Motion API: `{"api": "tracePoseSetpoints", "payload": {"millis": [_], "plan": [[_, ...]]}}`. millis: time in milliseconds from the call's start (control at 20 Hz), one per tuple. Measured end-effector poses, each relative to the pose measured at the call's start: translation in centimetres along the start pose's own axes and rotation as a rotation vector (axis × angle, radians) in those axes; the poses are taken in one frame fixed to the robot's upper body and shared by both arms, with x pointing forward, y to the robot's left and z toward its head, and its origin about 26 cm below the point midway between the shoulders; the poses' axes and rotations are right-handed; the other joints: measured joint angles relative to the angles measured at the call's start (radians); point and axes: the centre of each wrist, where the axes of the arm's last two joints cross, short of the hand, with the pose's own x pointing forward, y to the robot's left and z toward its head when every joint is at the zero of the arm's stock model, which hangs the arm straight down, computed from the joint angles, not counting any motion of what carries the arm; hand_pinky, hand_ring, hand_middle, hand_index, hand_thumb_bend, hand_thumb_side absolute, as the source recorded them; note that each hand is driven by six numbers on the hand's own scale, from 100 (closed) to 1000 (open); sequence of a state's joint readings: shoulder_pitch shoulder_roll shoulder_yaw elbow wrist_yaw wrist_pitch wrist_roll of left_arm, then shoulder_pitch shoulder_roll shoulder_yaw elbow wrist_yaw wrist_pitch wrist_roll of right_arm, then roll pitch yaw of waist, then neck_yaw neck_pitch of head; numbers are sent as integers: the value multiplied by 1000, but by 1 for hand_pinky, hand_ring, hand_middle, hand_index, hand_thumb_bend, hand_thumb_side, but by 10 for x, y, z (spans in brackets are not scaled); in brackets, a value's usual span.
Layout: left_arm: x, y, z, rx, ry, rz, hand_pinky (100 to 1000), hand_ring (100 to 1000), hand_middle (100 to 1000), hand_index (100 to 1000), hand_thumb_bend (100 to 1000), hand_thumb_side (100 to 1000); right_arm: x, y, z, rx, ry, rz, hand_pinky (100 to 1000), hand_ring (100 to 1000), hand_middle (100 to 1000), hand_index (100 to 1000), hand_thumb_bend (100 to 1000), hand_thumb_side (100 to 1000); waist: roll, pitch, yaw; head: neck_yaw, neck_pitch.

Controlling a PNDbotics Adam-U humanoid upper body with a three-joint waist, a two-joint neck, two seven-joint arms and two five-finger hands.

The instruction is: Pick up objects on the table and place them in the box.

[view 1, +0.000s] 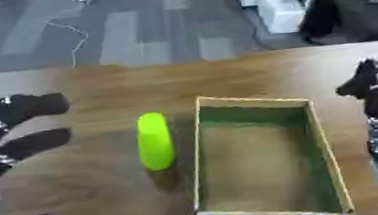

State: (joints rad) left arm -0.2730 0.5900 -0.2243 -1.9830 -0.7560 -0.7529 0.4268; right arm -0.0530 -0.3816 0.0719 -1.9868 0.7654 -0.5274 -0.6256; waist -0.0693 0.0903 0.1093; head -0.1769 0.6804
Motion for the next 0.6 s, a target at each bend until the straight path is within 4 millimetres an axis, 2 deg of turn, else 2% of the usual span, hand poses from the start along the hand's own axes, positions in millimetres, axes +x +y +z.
{"api": "tracePoseSetpoints", "payload": {"millis": [600], "plan": [[1, -1, 2, -22, 20, -2, 606, 719, 837, 827, 690, 1000, -1, -1, 0, 1, 2, 7, 195, 252, 226, 438, 181, 1000, 2, 0, -6, -9, 1]]}}
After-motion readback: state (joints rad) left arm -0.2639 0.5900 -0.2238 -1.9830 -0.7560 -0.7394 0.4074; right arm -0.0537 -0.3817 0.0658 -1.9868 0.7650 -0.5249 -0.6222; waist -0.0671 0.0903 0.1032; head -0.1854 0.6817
